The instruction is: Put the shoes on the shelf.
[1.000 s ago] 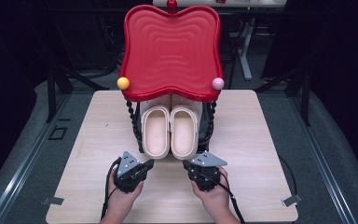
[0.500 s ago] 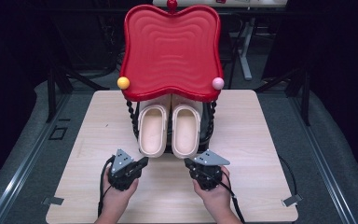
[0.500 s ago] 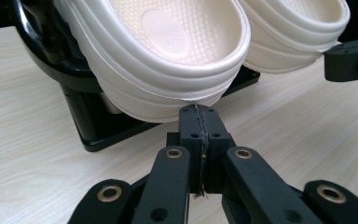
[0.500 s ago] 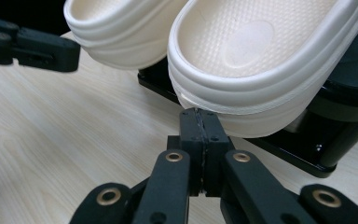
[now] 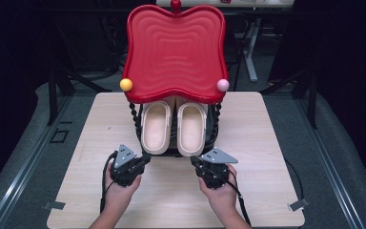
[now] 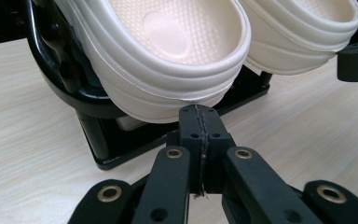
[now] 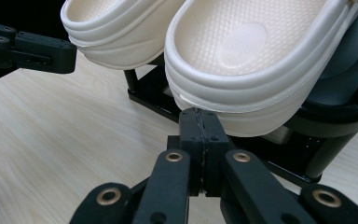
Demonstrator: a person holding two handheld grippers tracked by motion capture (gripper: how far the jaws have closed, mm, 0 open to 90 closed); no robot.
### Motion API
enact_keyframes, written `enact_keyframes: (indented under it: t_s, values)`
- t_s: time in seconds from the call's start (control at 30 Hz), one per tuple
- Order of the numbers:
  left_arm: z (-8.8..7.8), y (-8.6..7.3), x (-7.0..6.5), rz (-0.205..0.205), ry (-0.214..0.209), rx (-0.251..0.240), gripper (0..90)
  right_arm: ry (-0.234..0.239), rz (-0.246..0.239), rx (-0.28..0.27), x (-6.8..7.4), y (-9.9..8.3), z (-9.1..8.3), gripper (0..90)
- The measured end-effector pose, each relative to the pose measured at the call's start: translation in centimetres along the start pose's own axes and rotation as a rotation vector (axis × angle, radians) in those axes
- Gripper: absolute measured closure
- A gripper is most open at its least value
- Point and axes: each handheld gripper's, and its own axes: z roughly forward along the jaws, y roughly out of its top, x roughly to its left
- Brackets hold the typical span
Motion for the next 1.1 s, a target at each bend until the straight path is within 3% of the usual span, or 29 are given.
enact_keyframes:
  t_s: [0.3,0.53,0.7,1.1]
  values:
    - [0.5,1.6,1.0,-0.012,0.005,-0.016,89.8,-0.002,0.018,-0.015,-0.3,1.3,0.9,90.0]
    - [1.1,2.6,1.0,0.006,0.001,-0.009,89.9,-0.03,0.0,-0.022,-0.4,2.2,1.4,90.0]
    - [1.7,3.0,1.0,0.008,0.006,0.0,89.9,-0.042,0.015,-0.023,-0.8,2.7,1.7,90.0]
    - [3.3,3.4,0.8,-0.007,0.009,0.021,89.8,-0.065,-0.003,0.002,-1.5,3.1,2.8,89.9]
